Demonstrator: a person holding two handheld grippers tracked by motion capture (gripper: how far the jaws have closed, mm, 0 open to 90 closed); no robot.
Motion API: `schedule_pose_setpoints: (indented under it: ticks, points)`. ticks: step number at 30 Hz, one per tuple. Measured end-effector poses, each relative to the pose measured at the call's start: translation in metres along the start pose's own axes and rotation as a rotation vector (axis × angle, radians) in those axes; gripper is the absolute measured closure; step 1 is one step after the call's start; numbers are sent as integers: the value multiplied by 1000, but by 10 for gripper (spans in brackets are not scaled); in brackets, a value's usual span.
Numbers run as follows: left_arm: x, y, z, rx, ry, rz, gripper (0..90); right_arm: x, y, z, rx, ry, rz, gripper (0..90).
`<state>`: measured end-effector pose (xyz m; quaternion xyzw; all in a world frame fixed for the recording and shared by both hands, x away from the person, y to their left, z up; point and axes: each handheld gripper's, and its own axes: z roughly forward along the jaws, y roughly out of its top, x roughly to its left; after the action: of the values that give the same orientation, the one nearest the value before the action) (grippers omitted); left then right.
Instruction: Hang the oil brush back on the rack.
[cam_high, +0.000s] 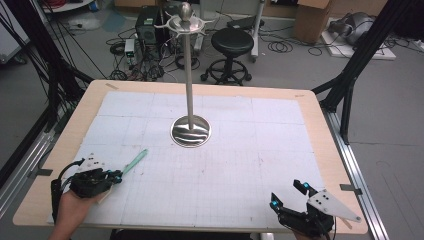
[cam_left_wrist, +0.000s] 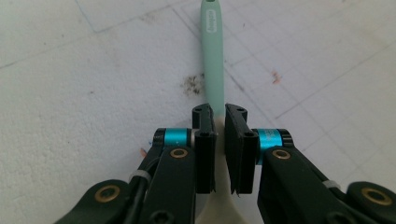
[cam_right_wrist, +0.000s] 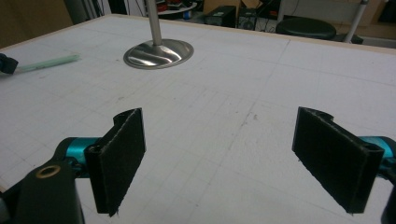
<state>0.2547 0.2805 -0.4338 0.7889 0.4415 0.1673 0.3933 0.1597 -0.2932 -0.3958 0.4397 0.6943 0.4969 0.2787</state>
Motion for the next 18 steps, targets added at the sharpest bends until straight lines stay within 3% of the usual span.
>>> schedule_pose_setpoints:
  ticks: [4,5,8,9,10,11,12,13,14,18]
  points:
    - [1,0,-6,-41,-31,-22,823,0,0,0,1,-1,1,156]
    - [-1,0,-10,-82,-59,-40,822,1,0,1,1,2,1,156]
    - [-4,2,-13,-120,-92,-43,822,2,0,1,2,6,1,156]
    - [-10,4,-16,-159,-118,-42,821,3,1,3,3,14,7,156]
    - [-10,4,-16,-159,-118,-42,821,3,1,4,-1,19,10,155]
    - [-17,7,-19,-207,-139,-34,821,4,2,5,-7,26,17,155]
    - [-17,7,-19,-207,-139,-34,821,4,2,5,-7,26,17,155]
    - [-26,11,-22,-257,-167,-20,821,6,4,7,-30,53,47,154]
    - [-26,11,-22,-257,-167,-20,820,6,4,7,-30,53,47,154]
    - [-50,20,-25,-321,-214,38,820,16,9,16,-54,114,79,146]
